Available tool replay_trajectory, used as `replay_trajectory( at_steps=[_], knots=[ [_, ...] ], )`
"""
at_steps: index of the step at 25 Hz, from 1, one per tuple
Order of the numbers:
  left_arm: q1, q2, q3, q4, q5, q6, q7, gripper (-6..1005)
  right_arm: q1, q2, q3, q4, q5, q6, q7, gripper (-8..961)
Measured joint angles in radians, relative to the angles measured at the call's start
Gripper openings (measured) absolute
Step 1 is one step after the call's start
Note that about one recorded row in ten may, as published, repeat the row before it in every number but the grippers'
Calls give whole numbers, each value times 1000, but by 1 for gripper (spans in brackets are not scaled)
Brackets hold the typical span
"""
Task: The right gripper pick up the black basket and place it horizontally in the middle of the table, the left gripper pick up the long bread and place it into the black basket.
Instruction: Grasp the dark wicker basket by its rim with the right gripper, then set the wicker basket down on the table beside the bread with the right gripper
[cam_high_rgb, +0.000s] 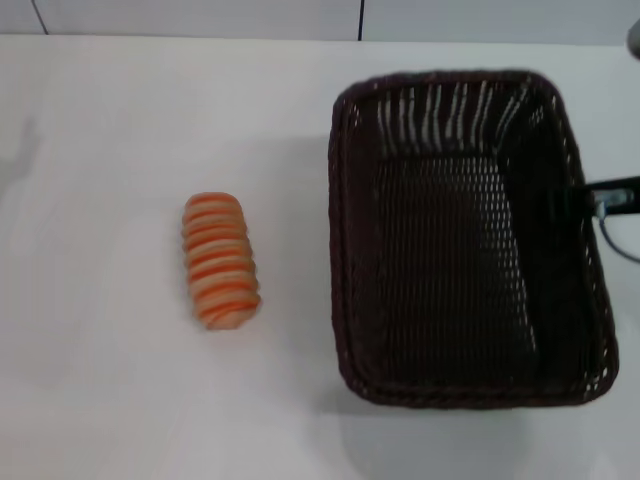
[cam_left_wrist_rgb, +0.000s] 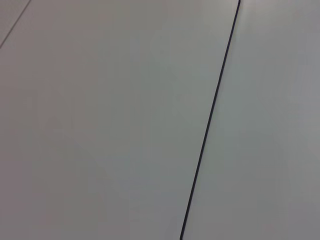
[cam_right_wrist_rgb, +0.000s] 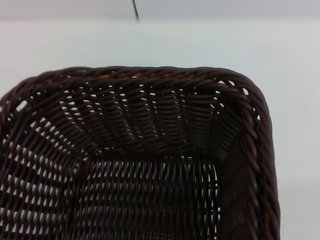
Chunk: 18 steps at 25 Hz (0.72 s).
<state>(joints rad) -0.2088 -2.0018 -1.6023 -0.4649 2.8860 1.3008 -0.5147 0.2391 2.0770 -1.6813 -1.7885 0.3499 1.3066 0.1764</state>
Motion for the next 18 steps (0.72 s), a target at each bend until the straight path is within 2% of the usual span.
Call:
replay_trajectory(
  at_steps=[1,9,13,18],
  knots=[
    [0,0,-2,0,0,-4,0,834,-8,0,2,-8,0,-23,-26,137],
    [3,-4,-25,-4,1,-40,71,834,-65,1,-1,-142,34,-165,-302,137],
    [14,-20,-62,-27,1,-59,82,834,-42,-1,7,-206,120,-156,-511,136],
    [36,-38,-97,-80,1,-128,82,834,22,-2,33,-249,242,-70,-776,136]
  ],
)
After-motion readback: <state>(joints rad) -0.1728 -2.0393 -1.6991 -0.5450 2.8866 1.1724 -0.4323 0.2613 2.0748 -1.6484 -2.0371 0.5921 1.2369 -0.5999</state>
